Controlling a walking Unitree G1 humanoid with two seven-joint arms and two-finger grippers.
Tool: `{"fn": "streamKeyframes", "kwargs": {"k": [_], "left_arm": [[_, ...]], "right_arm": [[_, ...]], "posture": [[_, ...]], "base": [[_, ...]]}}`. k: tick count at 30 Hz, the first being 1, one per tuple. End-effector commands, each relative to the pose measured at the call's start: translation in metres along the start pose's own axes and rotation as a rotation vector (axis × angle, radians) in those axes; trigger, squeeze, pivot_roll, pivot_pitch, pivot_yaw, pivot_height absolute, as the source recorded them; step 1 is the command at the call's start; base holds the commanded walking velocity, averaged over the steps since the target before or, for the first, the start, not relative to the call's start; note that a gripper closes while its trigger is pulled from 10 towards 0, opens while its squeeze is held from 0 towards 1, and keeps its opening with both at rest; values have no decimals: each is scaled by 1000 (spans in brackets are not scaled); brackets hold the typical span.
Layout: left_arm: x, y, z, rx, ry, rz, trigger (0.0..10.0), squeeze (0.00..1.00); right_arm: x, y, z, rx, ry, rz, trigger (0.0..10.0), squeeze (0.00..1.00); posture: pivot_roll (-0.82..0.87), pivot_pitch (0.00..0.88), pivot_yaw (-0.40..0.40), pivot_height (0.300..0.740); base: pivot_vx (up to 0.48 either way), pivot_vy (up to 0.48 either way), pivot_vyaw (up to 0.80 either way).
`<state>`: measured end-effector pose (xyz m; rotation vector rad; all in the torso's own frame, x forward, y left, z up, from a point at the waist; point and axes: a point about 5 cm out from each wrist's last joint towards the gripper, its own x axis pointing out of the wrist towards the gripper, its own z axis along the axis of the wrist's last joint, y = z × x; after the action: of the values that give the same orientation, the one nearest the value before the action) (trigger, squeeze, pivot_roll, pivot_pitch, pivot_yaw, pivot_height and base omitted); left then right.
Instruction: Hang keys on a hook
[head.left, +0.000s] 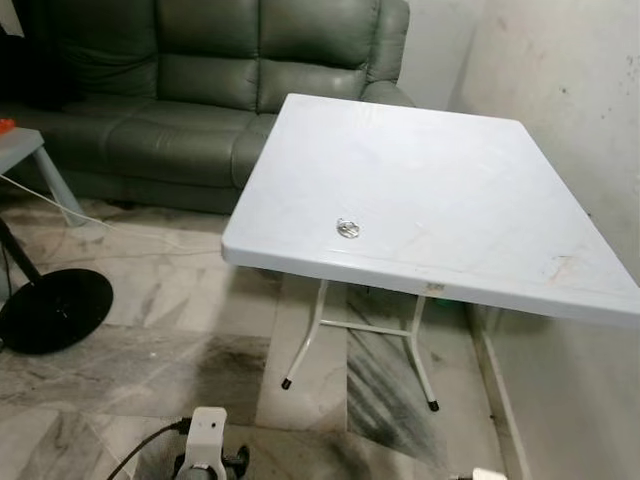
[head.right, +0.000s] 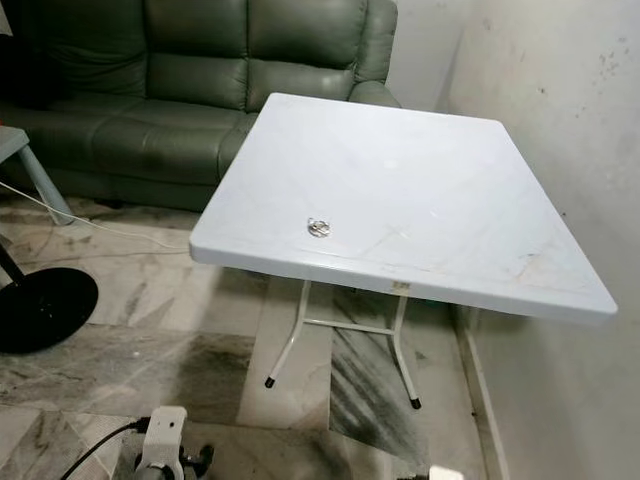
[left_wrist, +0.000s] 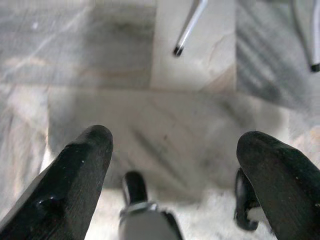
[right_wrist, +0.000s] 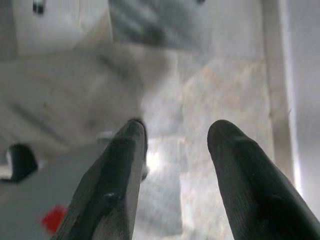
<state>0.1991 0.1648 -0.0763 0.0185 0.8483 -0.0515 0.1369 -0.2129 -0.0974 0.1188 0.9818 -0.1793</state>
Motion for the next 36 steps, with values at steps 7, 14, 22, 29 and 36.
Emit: {"fn": "streamKeyframes", "kwargs": {"k": [7, 14, 22, 29, 36], "left_arm": [[6, -13, 60, 47, -264, -83, 10000, 0], [-1, -22, 98, 61, -504, -179, 10000, 0], [-12, -29, 115, 33, -668, -263, 10000, 0], [-24, -31, 138, 62, -802, -288, 10000, 0], [-47, -31, 170, 66, -951, -294, 10000, 0]], "right_arm": [[4, 13, 67, -61, -325, 93, 10000, 0], [-6, 37, 102, -67, -583, 244, 10000, 1000], [-24, 52, 120, -70, -794, 326, 10000, 1000], [-43, 56, 142, -80, -956, 350, 10000, 1000], [-75, 58, 172, -106, -1120, 358, 10000, 1000]], "posture": [[9, 0, -69, 740], [4, 0, -60, 740], [7, 0, -62, 740], [7, 0, -62, 740], [4, 5, -62, 740]], "base": [[0, 0, 0], [0, 0, 0], [0, 0, 0], [0, 0, 0], [0, 0, 0]]}}
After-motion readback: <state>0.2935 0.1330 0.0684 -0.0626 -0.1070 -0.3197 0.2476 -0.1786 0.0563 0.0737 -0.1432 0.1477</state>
